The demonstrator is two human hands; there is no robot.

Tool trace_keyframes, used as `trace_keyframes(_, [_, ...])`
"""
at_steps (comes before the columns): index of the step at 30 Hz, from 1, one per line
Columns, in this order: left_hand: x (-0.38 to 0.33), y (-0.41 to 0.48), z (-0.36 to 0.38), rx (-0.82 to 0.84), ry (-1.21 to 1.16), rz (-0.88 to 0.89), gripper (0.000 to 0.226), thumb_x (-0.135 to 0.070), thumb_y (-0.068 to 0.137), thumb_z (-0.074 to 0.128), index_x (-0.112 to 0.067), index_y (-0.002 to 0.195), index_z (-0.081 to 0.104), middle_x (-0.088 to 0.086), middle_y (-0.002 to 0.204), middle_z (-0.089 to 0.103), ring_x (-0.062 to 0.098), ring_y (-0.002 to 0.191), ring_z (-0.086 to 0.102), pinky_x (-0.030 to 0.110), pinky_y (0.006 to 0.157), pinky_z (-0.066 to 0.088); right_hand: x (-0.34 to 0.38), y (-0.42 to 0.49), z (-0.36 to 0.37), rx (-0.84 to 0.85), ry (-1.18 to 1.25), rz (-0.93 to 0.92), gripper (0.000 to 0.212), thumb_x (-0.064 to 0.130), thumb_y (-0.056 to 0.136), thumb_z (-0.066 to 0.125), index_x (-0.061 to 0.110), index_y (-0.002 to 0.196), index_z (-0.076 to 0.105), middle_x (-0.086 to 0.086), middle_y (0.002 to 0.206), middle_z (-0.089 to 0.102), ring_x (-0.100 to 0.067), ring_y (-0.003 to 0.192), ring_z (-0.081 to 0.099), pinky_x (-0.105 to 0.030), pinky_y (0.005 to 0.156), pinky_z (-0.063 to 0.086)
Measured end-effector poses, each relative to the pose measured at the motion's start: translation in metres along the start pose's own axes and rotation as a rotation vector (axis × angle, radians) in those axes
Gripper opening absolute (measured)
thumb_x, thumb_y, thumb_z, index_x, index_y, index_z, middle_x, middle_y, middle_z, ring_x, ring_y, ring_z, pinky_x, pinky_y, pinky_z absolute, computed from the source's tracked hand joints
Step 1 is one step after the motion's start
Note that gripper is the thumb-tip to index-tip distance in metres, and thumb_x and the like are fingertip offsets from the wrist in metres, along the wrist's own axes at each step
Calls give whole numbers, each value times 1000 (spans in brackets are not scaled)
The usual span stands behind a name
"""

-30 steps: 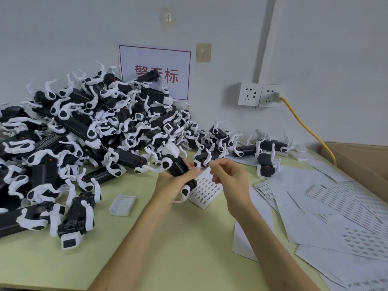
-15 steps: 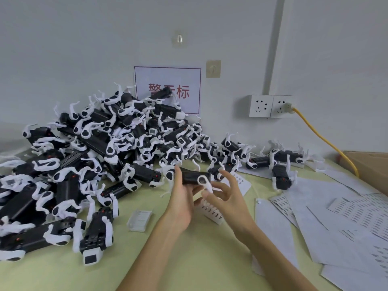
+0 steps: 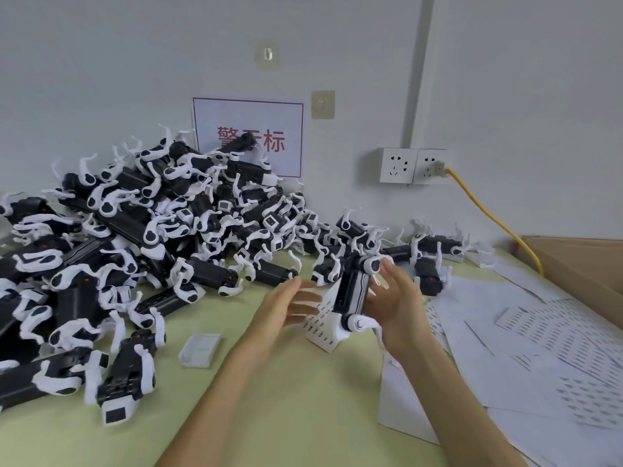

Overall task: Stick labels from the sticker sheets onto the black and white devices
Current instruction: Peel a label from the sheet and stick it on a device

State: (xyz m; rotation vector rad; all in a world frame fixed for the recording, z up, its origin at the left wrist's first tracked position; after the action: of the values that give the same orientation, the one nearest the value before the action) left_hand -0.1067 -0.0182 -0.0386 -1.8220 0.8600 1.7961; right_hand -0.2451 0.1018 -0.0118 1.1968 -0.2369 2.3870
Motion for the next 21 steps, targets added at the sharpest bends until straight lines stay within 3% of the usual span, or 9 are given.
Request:
trace_keyframes(3, [-8,-9,19,137,-58,-2,53,-61,97,52,-20,125,69,12,117,75,23,106,71,33,90,52,-1,-1,4,-20,-56,-7,49,35,83,69,7,122,63,-17,119,70,-30,93,71,-43,86,55])
trace_keyframes(5, [-12,-13,30,146,-13,43,57,-61,85,60,-21,125,65,3,113,76,18,106,71,32,90,52,-1,-1,6,-32,-106,-48,54,31,82,73,2,124,58,-25,120,67,-32,96,69,-44,87,53])
trace_keyframes(8, [-16,-16,33,95,-22,110,44,-45,84,67,-20,120,64,-7,98,76,9,93,71,22,82,53,-1,-2,9,-30,-144,-92,66,29,84,78,-3,135,50,-28,126,65,-34,99,70,-44,84,57])
trace_keyframes(11, [-21,-19,32,83,-46,113,40,-42,84,62,-12,109,70,0,93,70,8,86,65,17,75,51,-1,-2,9,-53,-223,-116,68,35,81,79,5,135,52,-22,124,68,-32,108,71,-41,78,60])
trace_keyframes(14, [-18,-18,28,41,-64,46,28,-49,81,53,-32,88,74,-7,83,71,2,75,65,18,66,51,0,-1,3,-152,-289,-156,61,47,79,79,15,128,60,-10,121,71,-23,114,68,-39,77,60])
trace_keyframes(15, [-17,-17,24,9,-94,40,26,-49,81,52,-37,84,75,-10,81,73,3,75,67,21,67,51,2,0,-2,-200,-252,-170,53,49,82,75,16,123,63,-7,118,71,-21,112,67,-39,79,59])
trace_keyframes(17, [-16,-14,14,-86,-178,25,27,-44,91,53,-30,92,75,-4,83,73,11,82,70,27,70,52,7,0,-14,-268,-120,-185,33,45,94,63,16,110,67,-2,104,74,-18,98,68,-35,79,53])
trace_keyframes(19, [-16,-12,5,-128,-239,33,29,-33,104,45,-15,104,68,4,87,72,13,79,69,26,66,51,13,0,-16,-240,-58,-175,22,35,101,55,18,95,67,1,87,71,-14,78,64,-31,73,47])
trace_keyframes(21, [-16,-11,3,-139,-248,48,26,-29,107,42,-12,110,62,4,89,74,14,80,69,28,71,50,12,2,-10,-156,-137,-147,18,26,99,57,18,84,63,1,78,65,-14,66,58,-29,67,44])
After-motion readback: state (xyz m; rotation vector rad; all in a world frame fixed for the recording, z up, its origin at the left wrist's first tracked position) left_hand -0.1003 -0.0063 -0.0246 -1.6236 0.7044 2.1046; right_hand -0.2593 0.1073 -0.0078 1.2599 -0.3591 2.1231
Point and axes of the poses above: each hand's wrist, its own y-axis towards the middle knuckle, its own z-axis out of the palm, x = y × z, the point moved 8 cm from there along y, towards the middle knuckle
